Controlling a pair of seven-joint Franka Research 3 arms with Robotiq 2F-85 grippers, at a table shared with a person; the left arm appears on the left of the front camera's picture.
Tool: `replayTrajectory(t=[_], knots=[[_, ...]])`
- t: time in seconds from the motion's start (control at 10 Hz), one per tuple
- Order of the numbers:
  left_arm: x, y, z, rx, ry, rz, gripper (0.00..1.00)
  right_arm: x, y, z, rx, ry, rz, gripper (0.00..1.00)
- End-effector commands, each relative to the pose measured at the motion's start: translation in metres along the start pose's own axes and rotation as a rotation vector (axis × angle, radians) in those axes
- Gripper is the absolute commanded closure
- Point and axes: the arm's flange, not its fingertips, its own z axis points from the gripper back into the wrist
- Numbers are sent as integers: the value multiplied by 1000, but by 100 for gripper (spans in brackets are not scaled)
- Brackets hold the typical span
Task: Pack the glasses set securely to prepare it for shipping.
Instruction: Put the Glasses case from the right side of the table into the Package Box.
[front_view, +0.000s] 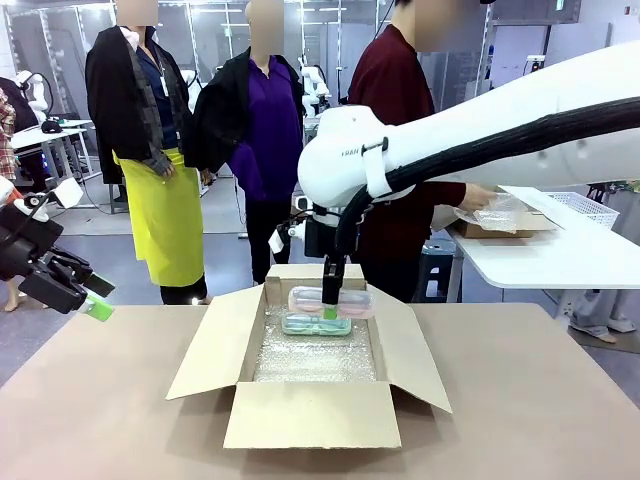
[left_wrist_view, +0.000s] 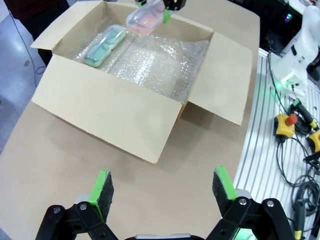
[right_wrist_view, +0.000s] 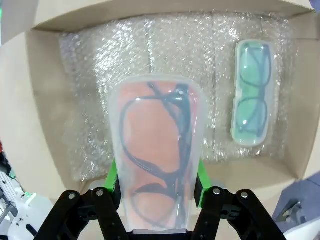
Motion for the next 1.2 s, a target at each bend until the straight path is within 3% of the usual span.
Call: replayTrajectory(t=[0.0,0.4,0.9,1.0,1.1], knots=[[-1,1,2,-16,-25,-16,0,20,-8,-17,-5,-9,16,100],[-1,1,2,-16,-25,-16,0,28,-30,-59,21,32,-12,100],[-1,1,2,-16,-25,-16,0,25,-27,-106,20,65,-27,100],[-1,1,2,-16,-25,-16,0,25,-26,-109,15,80,-26,30],[-1,1,2,-16,-25,-16,0,25,-25,-114,2,92,-29,17]])
